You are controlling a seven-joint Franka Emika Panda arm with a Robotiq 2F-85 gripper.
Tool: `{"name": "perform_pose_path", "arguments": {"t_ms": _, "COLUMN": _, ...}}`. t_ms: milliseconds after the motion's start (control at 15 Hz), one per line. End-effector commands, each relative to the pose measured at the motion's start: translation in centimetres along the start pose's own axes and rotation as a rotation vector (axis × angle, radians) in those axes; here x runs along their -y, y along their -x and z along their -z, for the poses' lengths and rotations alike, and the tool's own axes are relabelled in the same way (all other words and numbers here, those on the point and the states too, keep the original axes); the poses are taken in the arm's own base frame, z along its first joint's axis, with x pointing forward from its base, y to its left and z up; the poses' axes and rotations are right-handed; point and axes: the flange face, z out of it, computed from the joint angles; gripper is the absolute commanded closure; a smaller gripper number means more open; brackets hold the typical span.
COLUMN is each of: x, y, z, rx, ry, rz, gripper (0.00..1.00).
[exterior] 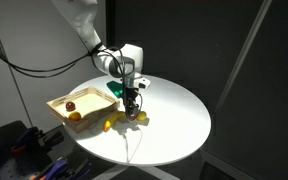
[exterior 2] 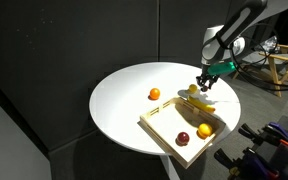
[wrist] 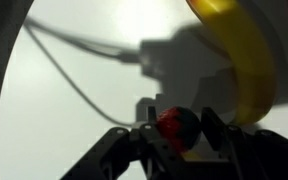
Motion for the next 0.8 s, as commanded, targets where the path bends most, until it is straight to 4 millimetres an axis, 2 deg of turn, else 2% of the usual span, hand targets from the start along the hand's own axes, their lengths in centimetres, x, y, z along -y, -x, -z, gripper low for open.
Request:
{"name": "perform_pose_path", "arguments": {"t_ms": 0, "x": -0.7, "y": -0.6, "z": -0.6, "rx": 0.002, "ry": 0.001, "rz": 0.007, "gripper": 0.77}}
{"name": "perform_pose_path", "arguments": {"t_ms": 733, "x": -0.7, "y": -0.8, "z": -2.1, "rx": 0.013, "ry": 0.006, "rz": 0.01, "gripper": 0.77}}
